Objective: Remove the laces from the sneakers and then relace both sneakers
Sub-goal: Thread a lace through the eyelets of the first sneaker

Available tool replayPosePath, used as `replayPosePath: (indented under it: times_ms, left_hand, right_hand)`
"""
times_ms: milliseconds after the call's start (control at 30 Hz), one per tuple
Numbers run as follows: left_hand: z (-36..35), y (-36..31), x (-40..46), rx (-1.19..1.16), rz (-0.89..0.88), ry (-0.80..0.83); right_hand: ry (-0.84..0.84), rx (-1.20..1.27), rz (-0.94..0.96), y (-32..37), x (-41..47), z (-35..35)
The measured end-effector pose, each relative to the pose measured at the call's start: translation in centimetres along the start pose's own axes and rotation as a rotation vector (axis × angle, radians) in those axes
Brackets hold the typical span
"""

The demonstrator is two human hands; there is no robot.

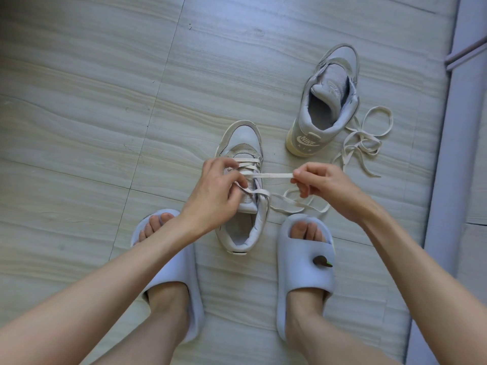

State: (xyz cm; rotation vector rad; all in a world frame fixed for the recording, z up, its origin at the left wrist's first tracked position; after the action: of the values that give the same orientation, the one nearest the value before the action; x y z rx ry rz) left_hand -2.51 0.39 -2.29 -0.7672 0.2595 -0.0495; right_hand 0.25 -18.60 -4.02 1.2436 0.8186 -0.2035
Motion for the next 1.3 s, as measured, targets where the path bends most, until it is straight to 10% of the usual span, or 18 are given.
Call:
replayPosePath:
  times_ms: [500, 800, 1300]
  left_hand:
    - [-3.6, -3.9, -0.8, -1.071, 0.59, 0.406]
    - [-1.5, -3.7, 0.5, -1.918, 0.668, 0.185]
    - [0.4, -0.7, 1.5, -1.961, 0.604, 0.106]
  right_hand:
    - [0.099, 0.244, 0.16, 4.7, -2.3, 1.4]
    - [0.067, 0.212, 0.087, 1.5, -2.8, 1.7]
    - [0.005, -0.078, 0.02, -1.7, -1.7, 2.7]
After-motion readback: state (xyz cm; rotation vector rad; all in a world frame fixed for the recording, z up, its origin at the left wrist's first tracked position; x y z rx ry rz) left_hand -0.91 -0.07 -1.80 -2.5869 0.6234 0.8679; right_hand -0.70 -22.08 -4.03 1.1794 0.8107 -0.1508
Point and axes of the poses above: each hand's wrist, its own x-axis towards the middle knuckle, its own z-axis out of the back of the hand, y = z × x, the point moved 8 cm from there along x, towards the middle knuckle, and after that the axes turned 1 degree about -x, right-handed, at the moved point
